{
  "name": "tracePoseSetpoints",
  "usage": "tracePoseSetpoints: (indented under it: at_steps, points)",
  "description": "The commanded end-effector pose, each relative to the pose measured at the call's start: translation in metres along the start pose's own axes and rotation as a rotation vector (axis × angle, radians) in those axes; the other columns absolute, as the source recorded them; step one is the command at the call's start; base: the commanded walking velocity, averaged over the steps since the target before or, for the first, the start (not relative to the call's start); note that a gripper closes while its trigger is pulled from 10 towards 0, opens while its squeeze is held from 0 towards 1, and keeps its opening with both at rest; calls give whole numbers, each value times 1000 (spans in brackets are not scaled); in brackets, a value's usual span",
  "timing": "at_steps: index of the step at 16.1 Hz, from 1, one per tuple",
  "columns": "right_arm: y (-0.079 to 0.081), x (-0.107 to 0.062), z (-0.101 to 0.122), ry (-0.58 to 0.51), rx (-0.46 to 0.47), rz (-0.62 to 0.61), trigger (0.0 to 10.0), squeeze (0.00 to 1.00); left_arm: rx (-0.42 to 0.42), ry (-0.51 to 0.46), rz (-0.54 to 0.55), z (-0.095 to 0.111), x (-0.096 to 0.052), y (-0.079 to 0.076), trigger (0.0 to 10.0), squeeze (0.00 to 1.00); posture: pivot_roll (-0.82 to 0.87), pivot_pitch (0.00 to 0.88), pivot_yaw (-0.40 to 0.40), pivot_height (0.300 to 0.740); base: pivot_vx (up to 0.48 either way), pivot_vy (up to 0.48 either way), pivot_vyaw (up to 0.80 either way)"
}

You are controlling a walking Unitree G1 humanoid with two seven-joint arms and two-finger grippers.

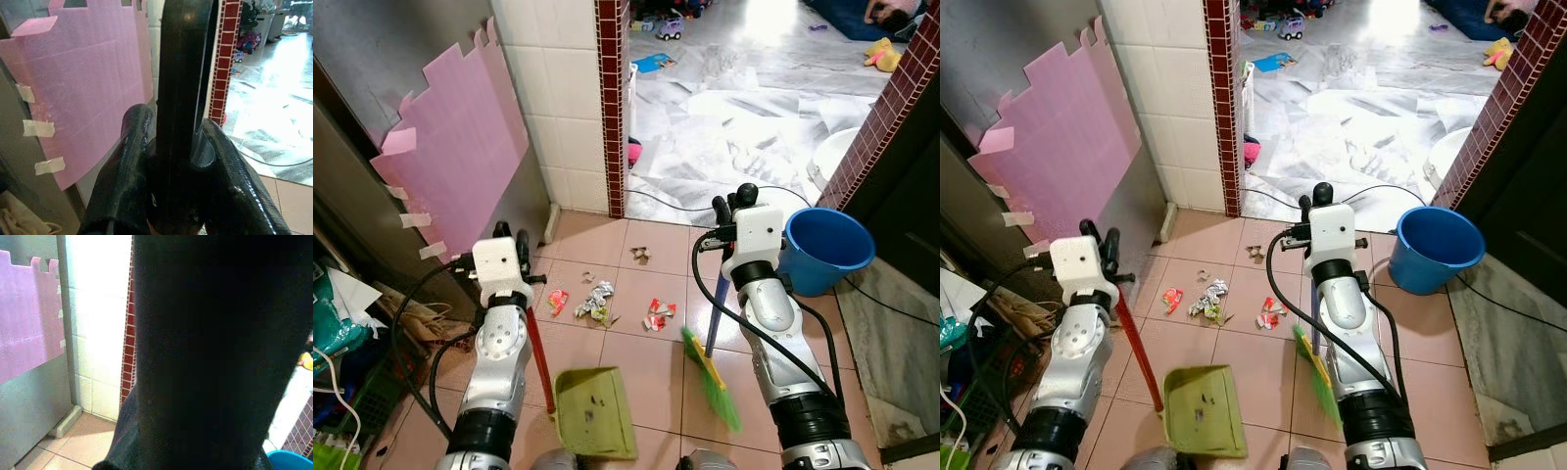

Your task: Sweep floor

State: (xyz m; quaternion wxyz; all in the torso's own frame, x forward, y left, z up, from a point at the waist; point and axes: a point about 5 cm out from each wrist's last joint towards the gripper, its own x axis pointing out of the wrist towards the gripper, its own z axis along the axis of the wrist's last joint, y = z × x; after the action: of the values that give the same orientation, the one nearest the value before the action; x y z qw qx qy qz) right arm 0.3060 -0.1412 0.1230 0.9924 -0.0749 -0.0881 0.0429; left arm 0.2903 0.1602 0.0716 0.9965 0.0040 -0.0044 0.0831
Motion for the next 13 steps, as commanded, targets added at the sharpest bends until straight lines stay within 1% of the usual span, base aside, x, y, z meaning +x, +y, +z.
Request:
tracePoseSetpoints:
  at_steps: [1,2,3,5,6,7,8,9,10,12,13]
  points:
    - [0,2,4,-24,6,0,10000,0,5,-52,15,12,4,7,10000,0,-56,0,50,740,281,0,0]
    - [2,2,4,-26,12,26,10000,0,-2,-47,9,12,3,7,10000,0,-54,0,48,740,315,0,0]
    - [2,1,4,-25,12,24,10000,0,-7,-44,0,11,2,7,10000,0,-51,0,44,740,315,0,0]
    - [-5,-5,-3,1,-1,2,10000,0,-12,-13,-35,6,-6,9,10000,0,-47,0,42,740,281,0,0]
    - [-11,-12,-7,19,-5,-18,10000,0,0,7,-76,4,-14,9,10000,0,-45,0,42,740,0,0,0]
    - [-12,-14,-8,25,-8,-21,10000,0,1,8,-85,4,-16,9,10000,0,-45,0,42,740,0,0,0]
    - [-18,-23,-13,46,-22,-29,10000,0,33,-7,-82,4,-27,11,10000,0,-29,0,27,740,0,0,0]
    - [-18,-26,-15,53,-25,-29,10000,0,56,-15,-79,5,-30,12,10000,0,-23,1,20,740,0,0,0]
    - [-19,-27,-17,67,-36,-26,10000,0,43,-3,-120,4,-32,10,10000,0,-18,5,16,740,0,0,0]
    - [-19,-27,-18,79,-44,-19,10000,0,84,-25,-140,9,-30,6,10000,0,-14,2,-1,740,0,0,0]
    - [-18,-25,-17,76,-43,-17,10000,0,86,-29,-142,11,-29,7,10000,0,-11,0,9,740,0,0,0]
